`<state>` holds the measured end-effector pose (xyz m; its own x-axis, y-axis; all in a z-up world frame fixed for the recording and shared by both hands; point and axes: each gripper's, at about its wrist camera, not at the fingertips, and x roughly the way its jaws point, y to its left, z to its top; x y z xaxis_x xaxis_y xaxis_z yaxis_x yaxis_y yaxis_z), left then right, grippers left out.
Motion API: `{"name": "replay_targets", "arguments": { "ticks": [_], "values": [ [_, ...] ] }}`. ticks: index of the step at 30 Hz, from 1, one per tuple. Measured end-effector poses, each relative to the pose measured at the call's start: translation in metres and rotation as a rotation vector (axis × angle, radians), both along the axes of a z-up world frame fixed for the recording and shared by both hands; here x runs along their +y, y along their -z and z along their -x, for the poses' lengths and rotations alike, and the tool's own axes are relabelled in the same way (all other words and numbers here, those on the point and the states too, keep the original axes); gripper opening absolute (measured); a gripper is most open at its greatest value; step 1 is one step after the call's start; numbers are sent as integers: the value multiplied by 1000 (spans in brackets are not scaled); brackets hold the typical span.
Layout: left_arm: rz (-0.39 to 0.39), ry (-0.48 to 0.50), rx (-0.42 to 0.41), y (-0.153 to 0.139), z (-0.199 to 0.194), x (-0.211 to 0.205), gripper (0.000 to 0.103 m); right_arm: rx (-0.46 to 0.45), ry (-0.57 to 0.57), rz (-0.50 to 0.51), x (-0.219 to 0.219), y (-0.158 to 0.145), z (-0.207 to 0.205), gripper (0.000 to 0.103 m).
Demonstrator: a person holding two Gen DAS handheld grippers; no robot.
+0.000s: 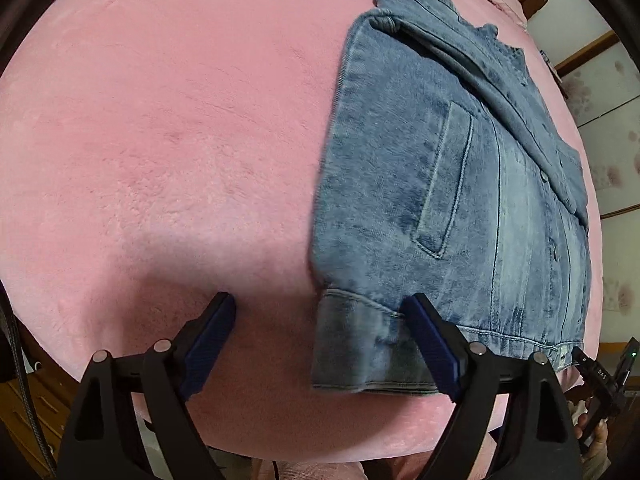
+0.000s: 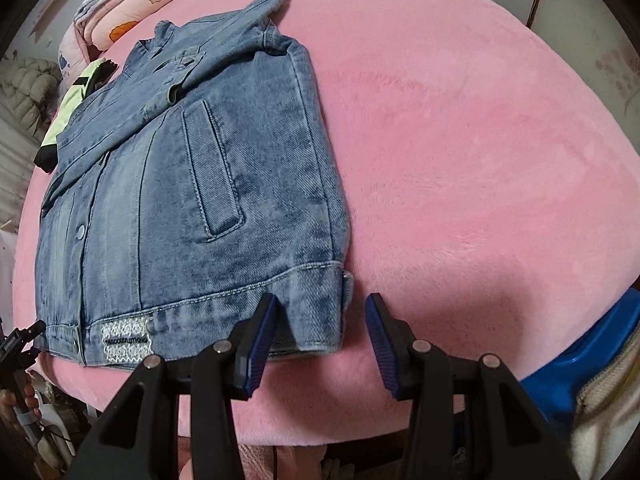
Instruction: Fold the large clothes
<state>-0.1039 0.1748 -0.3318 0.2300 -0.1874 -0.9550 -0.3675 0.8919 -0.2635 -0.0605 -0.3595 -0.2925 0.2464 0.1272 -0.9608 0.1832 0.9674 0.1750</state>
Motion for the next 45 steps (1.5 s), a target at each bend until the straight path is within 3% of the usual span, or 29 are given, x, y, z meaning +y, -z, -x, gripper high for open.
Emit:
{"name": "replay_targets", "arguments": {
  "ticks": [2,3,4,7,8,9,10,17,24,32,38,45],
  "values": [
    [2,21,8,0,-5,-10,86,11,10,-13,-1,0,0,45],
    [-5,39,10,0,-7,-16,86,14,9,-33,-1,-1,0,33],
    [-36,59,13,-1,-9,-24,82,24,6,-25,3,-3,-2,31],
    [-85,107,6,-5,-15,-45,45,38,-20,66,19,-11,-5,24],
    [-107,112,7,-8,-18,-50,24,40,-25,90,23,-15,-5,22],
    [-129,112,10,-11,-20,-52,16,40,-27,113,28,-20,-5,19],
    [-137,105,22,-14,-22,-53,14,38,-22,123,30,-25,-5,16],
    [-83,56,43,-46,-29,-49,11,-15,-22,125,41,-80,-9,9],
    [4,1,-39,-104,-41,-37,10,-104,-32,114,55,-139,-15,8],
    [65,-32,-91,-143,-43,-15,10,-137,-33,82,48,-163,-18,7],
    [147,-104,-97,-153,-46,-2,10,-147,-17,9,39,-174,-23,7],
    [228,-228,-136,-184,-92,12,10,-198,-12,-95,24,-208,-82,6]
  ]
}}
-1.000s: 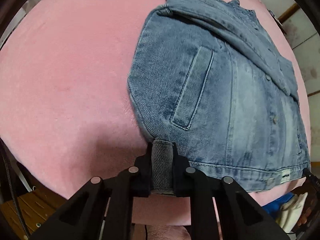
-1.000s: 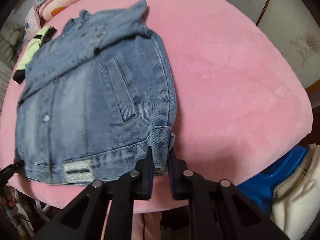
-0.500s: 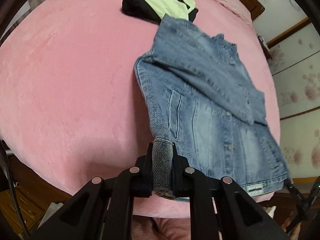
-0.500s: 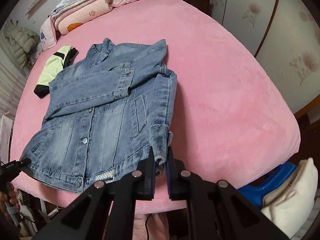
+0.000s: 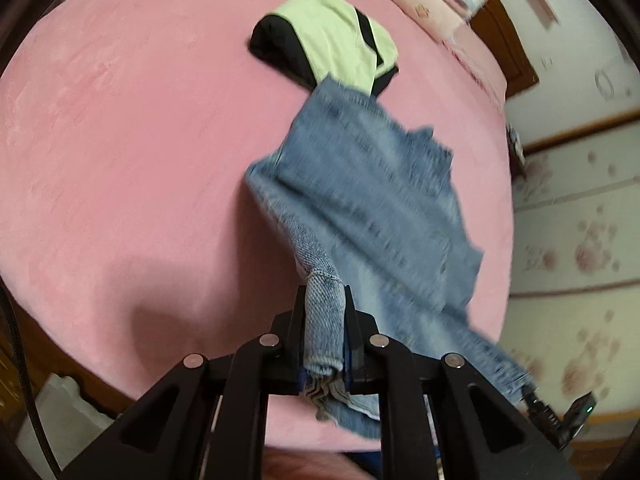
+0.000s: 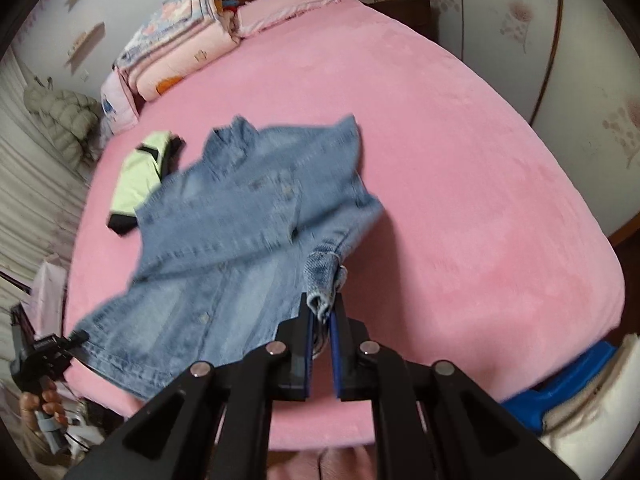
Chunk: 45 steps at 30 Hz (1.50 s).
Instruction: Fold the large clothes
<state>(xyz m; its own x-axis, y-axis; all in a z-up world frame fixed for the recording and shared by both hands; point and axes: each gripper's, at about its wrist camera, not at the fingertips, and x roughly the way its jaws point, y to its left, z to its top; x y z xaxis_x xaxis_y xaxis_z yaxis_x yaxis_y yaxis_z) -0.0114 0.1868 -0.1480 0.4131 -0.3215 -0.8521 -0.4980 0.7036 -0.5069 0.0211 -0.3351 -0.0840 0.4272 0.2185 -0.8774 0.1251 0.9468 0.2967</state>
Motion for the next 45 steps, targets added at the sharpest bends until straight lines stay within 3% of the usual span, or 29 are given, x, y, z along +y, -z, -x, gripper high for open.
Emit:
{"name": "replay_targets", "arguments": {
  "ticks": [3,6,10,12,14,16,18,21,25,28,32,36,39,40,41,42,44,45],
  "values": [
    [18,-49,-11,-10,-42,11,10,-34,2,-49,-9,-15,-49,6],
    [-13,-82,-10,-15,-105,15,10,-44,3,-93,-15,-20,-113,6],
    [-75,-156,33,9,-200,17,14,-25,-21,-69,-10,0,-210,7],
    [-117,-218,65,32,-238,22,28,-8,-24,-57,-8,22,-256,10],
    [-145,-265,67,49,-261,26,71,-15,17,-32,-11,41,-287,13],
    [-175,-317,76,60,-270,30,80,5,71,13,-16,67,-314,35],
    [-216,-319,67,71,-273,29,80,67,81,4,-16,96,-326,38],
    [-306,-205,97,91,-279,23,80,136,23,25,-9,131,-326,38],
    [-440,25,125,121,-277,2,80,201,-79,100,-3,173,-318,38],
    [-511,165,138,142,-280,-13,80,230,-95,134,-5,196,-316,38],
    [-541,252,116,160,-291,-22,80,209,-97,132,-8,212,-325,39],
    [-499,280,118,176,-308,-18,78,224,-118,151,0,227,-342,39],
    [-470,302,125,182,-311,-16,69,214,-121,145,4,232,-345,40],
    [-476,306,120,181,-310,-17,59,200,-121,134,5,232,-344,40],
    [-508,304,123,179,-308,-19,42,187,-129,122,6,232,-342,36],
    [-538,297,125,176,-305,-22,32,175,-144,112,8,230,-339,21],
    [-588,300,111,165,-295,-30,20,142,-167,181,20,220,-328,18],
    [-620,308,97,159,-290,-36,18,117,-182,216,27,213,-323,14]
  ]
}}
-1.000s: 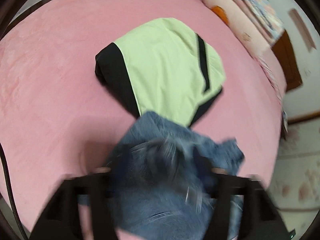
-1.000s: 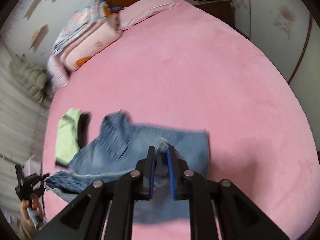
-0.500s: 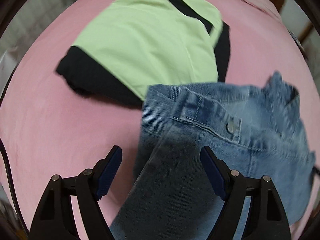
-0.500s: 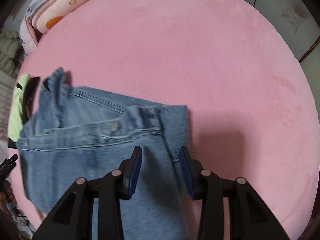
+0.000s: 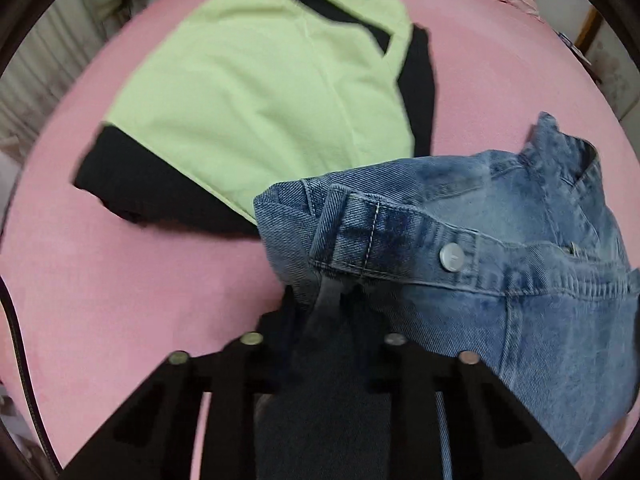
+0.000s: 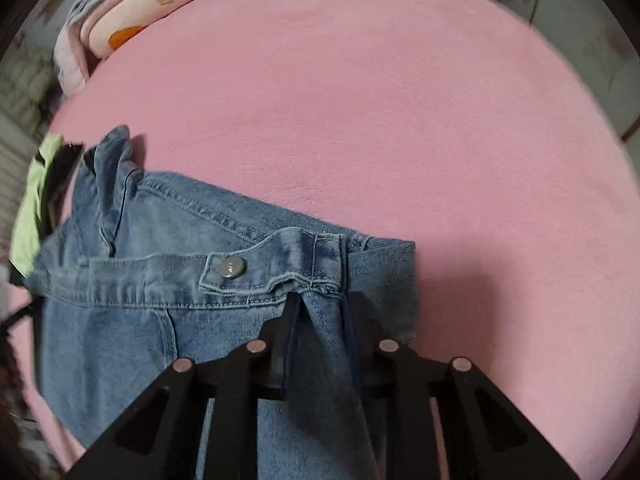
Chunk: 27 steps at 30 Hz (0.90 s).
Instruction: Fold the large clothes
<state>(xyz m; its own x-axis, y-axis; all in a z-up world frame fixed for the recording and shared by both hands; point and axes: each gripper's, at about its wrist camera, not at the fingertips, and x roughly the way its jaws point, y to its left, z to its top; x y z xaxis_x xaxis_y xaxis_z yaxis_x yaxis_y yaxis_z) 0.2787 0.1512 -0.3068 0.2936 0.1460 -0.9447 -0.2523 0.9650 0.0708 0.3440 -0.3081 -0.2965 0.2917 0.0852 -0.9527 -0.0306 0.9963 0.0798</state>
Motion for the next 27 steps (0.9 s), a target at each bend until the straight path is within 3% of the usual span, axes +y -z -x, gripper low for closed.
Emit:
{"name": "replay_targets", "arguments": {
  "ticks": [2,6,9,13,14,16,19,21,25,27],
  "values": [
    [-57,23,-47,-17,10,-11,15,-40,-7,31,8,-13,7,12],
    [-87,40,-202,-58,24,-23,14,-163,22,11,11,-54,16,11],
    [-113,16,-251,-61,23,-22,14,-232,68,-26,5,-71,12,10],
    [-80,-118,-202,-19,6,-9,14,-226,103,6,1,-43,1,4],
    [-73,-142,-185,-6,4,-5,15,-231,130,60,-2,-33,-3,0],
    [-81,-148,-175,13,4,-3,17,-211,220,135,-26,-16,-9,0],
    [-123,-124,-175,26,1,-11,19,-106,351,86,-62,16,-13,0],
    [-123,-117,-178,27,2,-10,20,-115,334,80,-61,12,-7,0],
    [-145,-84,-160,23,5,-11,27,-148,264,-29,-45,-14,13,0],
    [-155,-87,-141,18,6,-10,35,-164,231,-58,-33,-24,16,0]
  ]
}}
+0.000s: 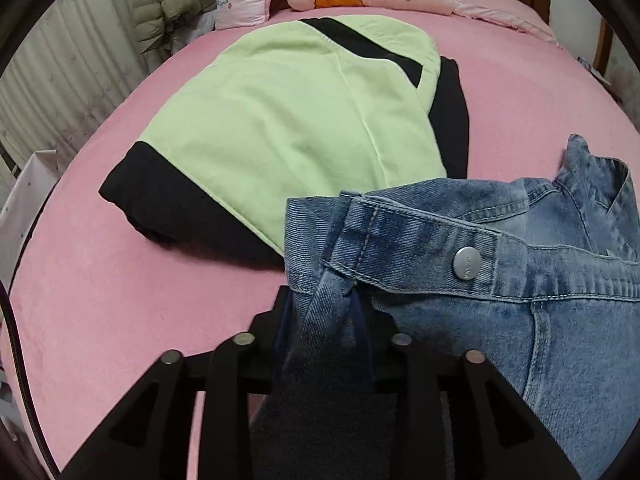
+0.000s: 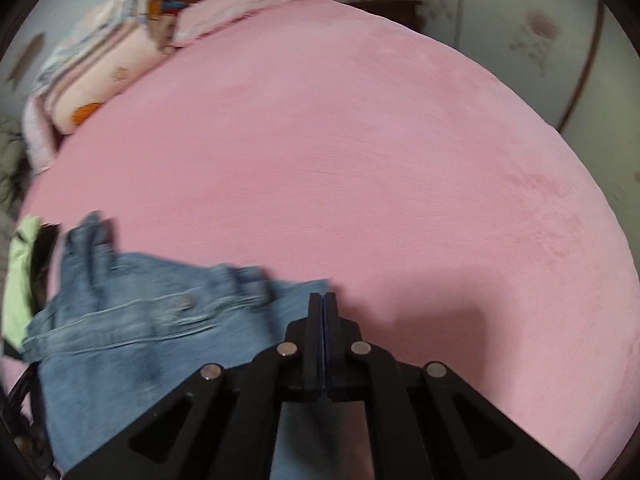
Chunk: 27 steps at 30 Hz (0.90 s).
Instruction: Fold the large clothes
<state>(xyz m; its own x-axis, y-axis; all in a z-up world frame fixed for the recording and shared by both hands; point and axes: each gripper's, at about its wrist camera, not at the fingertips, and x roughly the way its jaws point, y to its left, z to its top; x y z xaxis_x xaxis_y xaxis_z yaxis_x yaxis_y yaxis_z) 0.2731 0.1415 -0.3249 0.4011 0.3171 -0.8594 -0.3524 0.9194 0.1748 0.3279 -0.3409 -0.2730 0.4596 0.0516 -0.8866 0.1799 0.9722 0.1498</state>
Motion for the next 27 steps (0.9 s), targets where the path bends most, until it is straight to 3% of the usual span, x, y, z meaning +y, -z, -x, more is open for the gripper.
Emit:
{"name": "replay_targets", "arguments": {
  "ticks": [2,3,4,7,11,14,19,27],
  "values": [
    [-26,-31,33,-6,-4,4,60,-13,-32,-9,18,-10,1,0],
    [-21,-40,41,-9,-3,6,65,-17,-40,-14,23,-12,2,0],
    [20,-37,43,-14,-2,9,74,-19,-55,-26,31,-18,3,0],
    [127,-27,45,-34,6,8,76,-34,-101,-56,53,-34,7,0],
    [210,-12,16,-78,26,1,77,-45,-168,-71,82,-61,25,2],
    [277,-17,-37,-115,45,-1,82,-65,-209,-79,101,-82,47,15],
    [361,-42,-111,-164,84,-3,88,-121,-249,-134,127,-122,87,18],
    [343,-4,-138,-201,125,-24,88,-175,-284,-154,158,-157,129,19]
  ]
}}
